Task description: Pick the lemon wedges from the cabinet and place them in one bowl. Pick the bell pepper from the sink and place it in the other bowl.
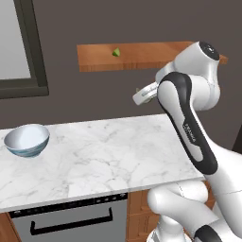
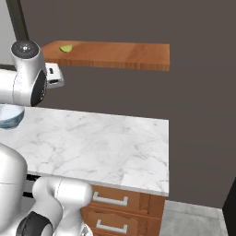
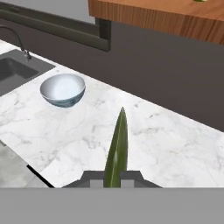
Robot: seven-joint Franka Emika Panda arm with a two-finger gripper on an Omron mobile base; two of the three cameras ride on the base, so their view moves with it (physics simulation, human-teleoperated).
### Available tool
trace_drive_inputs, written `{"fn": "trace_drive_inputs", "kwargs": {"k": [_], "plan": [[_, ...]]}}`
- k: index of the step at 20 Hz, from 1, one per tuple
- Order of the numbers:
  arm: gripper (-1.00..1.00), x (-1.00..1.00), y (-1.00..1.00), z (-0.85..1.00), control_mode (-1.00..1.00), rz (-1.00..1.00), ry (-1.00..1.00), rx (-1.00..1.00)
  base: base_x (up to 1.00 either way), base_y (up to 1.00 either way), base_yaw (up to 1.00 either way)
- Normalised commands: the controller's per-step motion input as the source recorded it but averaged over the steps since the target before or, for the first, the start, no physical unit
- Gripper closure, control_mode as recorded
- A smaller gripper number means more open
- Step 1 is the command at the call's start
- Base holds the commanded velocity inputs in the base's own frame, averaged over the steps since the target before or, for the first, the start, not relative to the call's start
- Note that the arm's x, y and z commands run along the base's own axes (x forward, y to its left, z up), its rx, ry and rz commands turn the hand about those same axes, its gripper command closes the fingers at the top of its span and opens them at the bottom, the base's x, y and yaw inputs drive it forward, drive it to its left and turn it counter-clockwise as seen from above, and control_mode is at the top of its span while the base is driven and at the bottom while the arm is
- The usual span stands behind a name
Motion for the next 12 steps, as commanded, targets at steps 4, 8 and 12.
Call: {"fn": "trace_drive_inputs", "kwargs": {"k": [4,8,12], "plan": [[1.00,0.00,0.00,0.00,-1.00,0.00,0.00,0.00,0.00,0.00,0.00],[1.00,0.00,0.00,0.00,-1.00,0.00,0.00,0.00,0.00,0.00,0.00],[1.00,0.00,0.00,0.00,-1.00,0.00,0.00,0.00,0.00,0.00,0.00]]}}
